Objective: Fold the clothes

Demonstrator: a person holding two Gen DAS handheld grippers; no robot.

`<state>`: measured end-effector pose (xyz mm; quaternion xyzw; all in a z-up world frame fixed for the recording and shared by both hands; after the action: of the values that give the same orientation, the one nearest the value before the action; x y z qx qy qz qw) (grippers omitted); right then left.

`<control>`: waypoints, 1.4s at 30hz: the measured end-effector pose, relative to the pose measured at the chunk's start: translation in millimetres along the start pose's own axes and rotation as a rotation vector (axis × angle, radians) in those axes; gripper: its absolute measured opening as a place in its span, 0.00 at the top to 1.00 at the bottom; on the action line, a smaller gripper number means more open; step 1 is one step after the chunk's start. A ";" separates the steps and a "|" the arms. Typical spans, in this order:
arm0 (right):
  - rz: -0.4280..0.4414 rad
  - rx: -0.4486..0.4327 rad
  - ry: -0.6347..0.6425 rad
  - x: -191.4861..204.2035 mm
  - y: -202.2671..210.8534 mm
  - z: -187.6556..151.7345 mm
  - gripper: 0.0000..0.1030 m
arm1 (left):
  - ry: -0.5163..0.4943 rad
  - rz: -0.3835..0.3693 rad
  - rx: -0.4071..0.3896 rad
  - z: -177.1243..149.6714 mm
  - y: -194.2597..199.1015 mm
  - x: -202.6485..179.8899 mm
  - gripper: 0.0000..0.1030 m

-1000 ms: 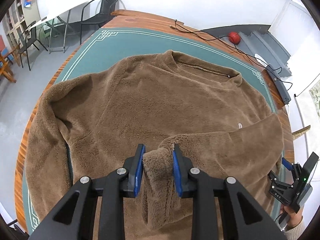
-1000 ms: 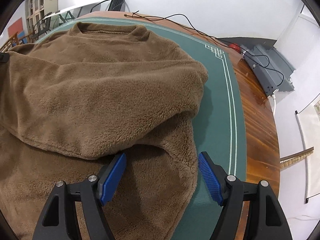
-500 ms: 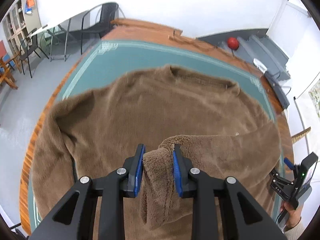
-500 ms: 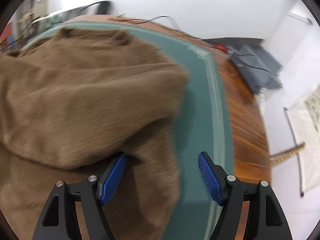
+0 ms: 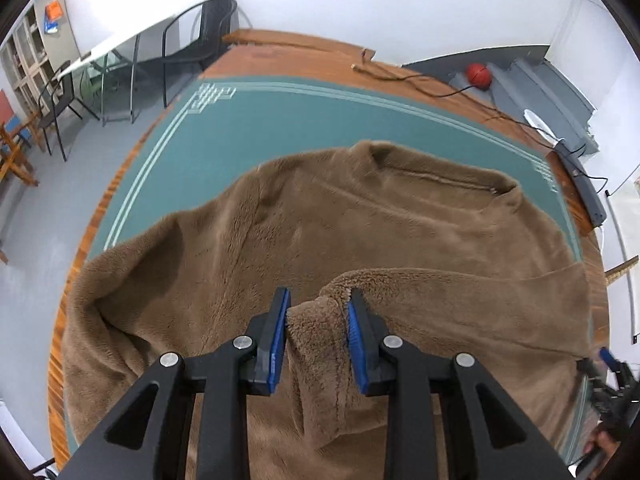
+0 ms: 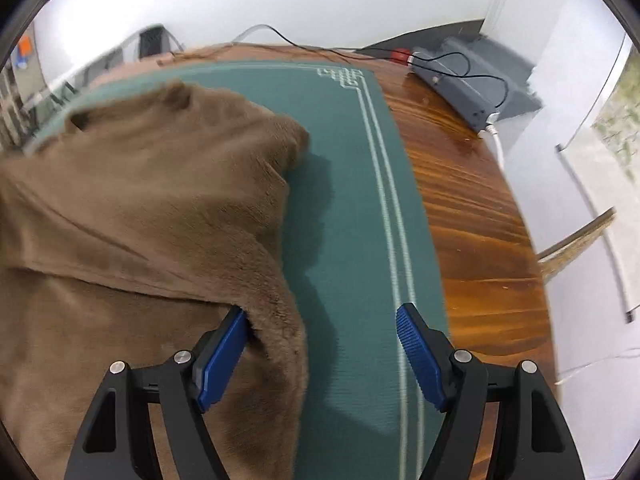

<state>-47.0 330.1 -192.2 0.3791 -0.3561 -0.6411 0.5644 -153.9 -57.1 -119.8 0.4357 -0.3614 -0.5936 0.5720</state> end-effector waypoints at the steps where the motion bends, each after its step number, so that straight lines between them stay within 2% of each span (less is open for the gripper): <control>1: 0.032 -0.027 -0.013 -1.5 8.5 5.4 0.26 | 0.004 -0.007 0.004 0.2 -2.7 1.4 0.69; 4: 0.108 -0.061 -0.060 -6.7 15.8 30.7 0.24 | 0.012 -0.023 0.009 1.4 -8.2 4.1 0.69; 8: 0.292 0.024 -0.151 -9.0 -26.0 68.5 0.24 | 0.013 -0.037 -0.004 7.7 -7.0 3.9 0.68; 11: 0.378 0.116 -0.201 -2.3 -68.1 83.7 0.25 | 0.012 -0.048 -0.017 13.7 -5.1 4.9 0.68; 13: 0.415 0.145 -0.203 4.9 -79.7 86.5 0.55 | 0.012 -0.055 -0.026 17.8 -3.8 5.5 0.68; 14: 0.384 0.143 -0.187 8.6 -80.7 87.1 0.72 | 0.012 -0.058 -0.029 19.7 -3.8 5.8 0.67; 16: 0.328 0.103 -0.160 10.9 -75.1 87.0 0.80 | 0.010 -0.057 -0.019 22.6 -9.7 6.3 0.66; 19: 0.241 0.056 -0.166 3.6 -67.6 87.1 0.84 | -0.004 -0.002 0.018 24.0 -28.1 2.1 0.62; 22: 0.169 0.031 -0.189 -4.1 -67.9 86.5 0.84 | -0.017 0.041 0.075 21.8 -53.3 -0.5 0.56; 24: 0.100 0.036 -0.088 11.4 -71.5 85.5 0.84 | -0.017 0.047 0.102 17.7 -65.2 0.5 0.55; 27: 0.046 0.014 0.026 28.2 -65.5 84.3 0.84 | 0.014 0.039 0.079 14.0 -55.3 6.6 0.54; 31: 0.072 -0.017 -0.034 17.8 -41.1 87.4 0.78 | 0.031 0.029 0.010 3.7 -26.6 7.8 0.53; 32: 0.070 -0.036 -0.036 16.8 -30.9 84.8 0.71 | 0.026 0.016 -0.008 -0.3 -19.8 4.7 0.51; 35: 0.088 -0.115 -0.012 24.5 1.5 74.5 0.30 | 0.007 -0.024 -0.056 -12.8 -1.4 -6.1 0.40; 37: 0.096 -0.160 0.029 36.5 18.6 67.6 0.28 | -0.038 -0.068 -0.025 -25.0 -9.6 -26.5 0.38; 38: 0.087 -0.169 0.061 44.4 23.4 64.2 0.28 | -0.048 -0.063 -0.011 -28.0 -15.6 -32.3 0.38; 40: 0.141 -0.131 0.103 60.7 19.3 55.0 0.28 | -0.070 -0.037 0.030 -34.6 -35.0 -40.0 0.38; 42: 0.198 -0.080 0.136 76.5 12.5 45.7 0.28 | -0.090 0.006 0.025 -39.3 -48.1 -42.4 0.38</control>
<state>-87.7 254.1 -166.6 0.3619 -0.3268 -0.5688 0.6623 -136.3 -8.2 -174.2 0.4145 -0.3954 -0.6065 0.5513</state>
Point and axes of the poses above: each gripper's, at about its wrist camera, not at the fingertips, and y roughly against the way its jaws point, x to its left, z to its top, the point moved 1 cm from there along -y, roughly the way its jaws point, and after that the axes turned 5 degrees about x, right-handed, at the moved point
